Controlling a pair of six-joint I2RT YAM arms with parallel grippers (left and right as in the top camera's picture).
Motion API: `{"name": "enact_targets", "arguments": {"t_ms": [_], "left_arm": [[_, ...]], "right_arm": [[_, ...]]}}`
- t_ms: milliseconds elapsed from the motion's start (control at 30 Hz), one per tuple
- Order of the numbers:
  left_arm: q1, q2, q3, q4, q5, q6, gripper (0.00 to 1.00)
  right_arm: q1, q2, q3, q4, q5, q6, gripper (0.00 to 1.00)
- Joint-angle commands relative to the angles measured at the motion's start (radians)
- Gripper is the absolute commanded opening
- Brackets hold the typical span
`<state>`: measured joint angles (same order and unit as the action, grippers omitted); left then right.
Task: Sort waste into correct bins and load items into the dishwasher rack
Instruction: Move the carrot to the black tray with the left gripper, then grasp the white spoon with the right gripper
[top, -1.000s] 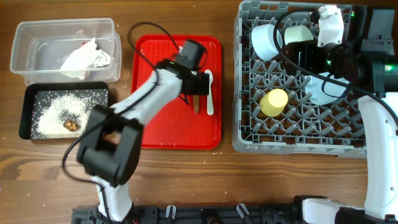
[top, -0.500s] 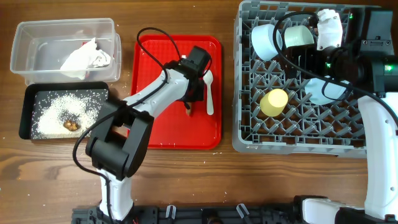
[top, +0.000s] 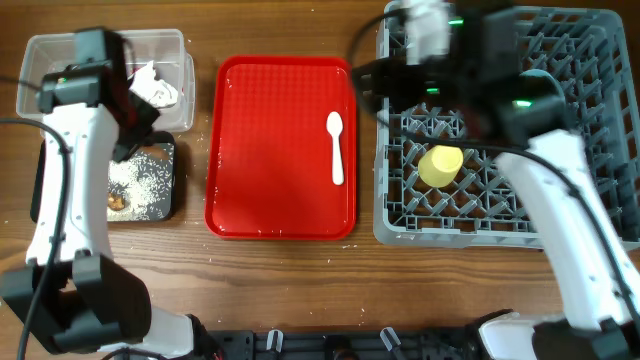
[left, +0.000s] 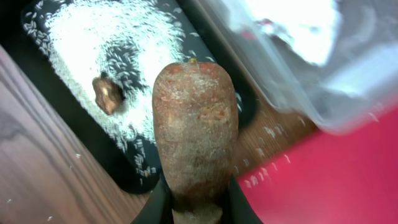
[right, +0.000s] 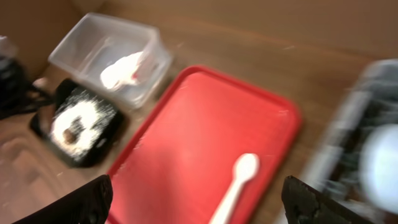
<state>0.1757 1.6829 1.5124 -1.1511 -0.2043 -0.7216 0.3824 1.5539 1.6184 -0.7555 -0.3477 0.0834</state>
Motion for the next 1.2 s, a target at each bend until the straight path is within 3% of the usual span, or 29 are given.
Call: {"name": "enact_targets", "arguments": {"t_ms": [0,200,267,400,500,600,700,767,800,833,967,1167], "left_arm": [[0.078,0.033,-0.127,0.073,-0.002,-0.050,0.04],[0.135,0.034,-0.408,0.413,-0.003,-0.050,0.04],[0.135,0.034,-0.486,0.531,-0.003,-0.050,0.09],[0.135,0.034,-0.528,0.587,-0.003,-0.050,0.56],[0.135,0.034,-0.526,0.586,-0.002,-0.046,0.61],[0.134,-0.008,-0.488,0.500,0.035,0.057,0.56],[0.134,-0.113,-0.447,0.401,0.039,0.137,0.62],[0.134,-0.183,-0.447,0.386,0.039,0.154,0.74],[0.134,-0.212,-0.447,0.379,0.039,0.154,0.92],[0.134,-0.231,-0.447,0.371,0.039,0.154,1.00],[0.134,-0.240,-0.447,0.369,0.039,0.154,1.00],[0.134,-0.240,-0.447,0.369,0.039,0.154,1.00]], "right_arm": [[0.132,0.098,0.009,0.036,0.069,0.058,0.88],[0.259,0.265,0.009,0.089,0.247,0.132,0.88],[0.262,0.301,0.009,0.113,0.247,0.127,0.88],[0.262,0.308,0.009,0.118,0.271,0.130,0.87],[0.262,0.309,0.009,0.116,0.304,0.137,0.86],[0.262,0.309,0.009,0.114,0.307,0.138,0.83],[0.262,0.340,0.009,0.093,0.369,0.214,0.81],[0.262,0.378,0.009,0.068,0.370,0.269,0.76],[0.261,0.403,0.009,0.057,0.374,0.299,0.72],[0.261,0.424,0.009,0.051,0.378,0.325,0.68],[0.248,0.499,0.009,0.038,0.400,0.423,0.57],[0.200,0.583,0.009,0.014,0.401,0.447,0.56]]}}
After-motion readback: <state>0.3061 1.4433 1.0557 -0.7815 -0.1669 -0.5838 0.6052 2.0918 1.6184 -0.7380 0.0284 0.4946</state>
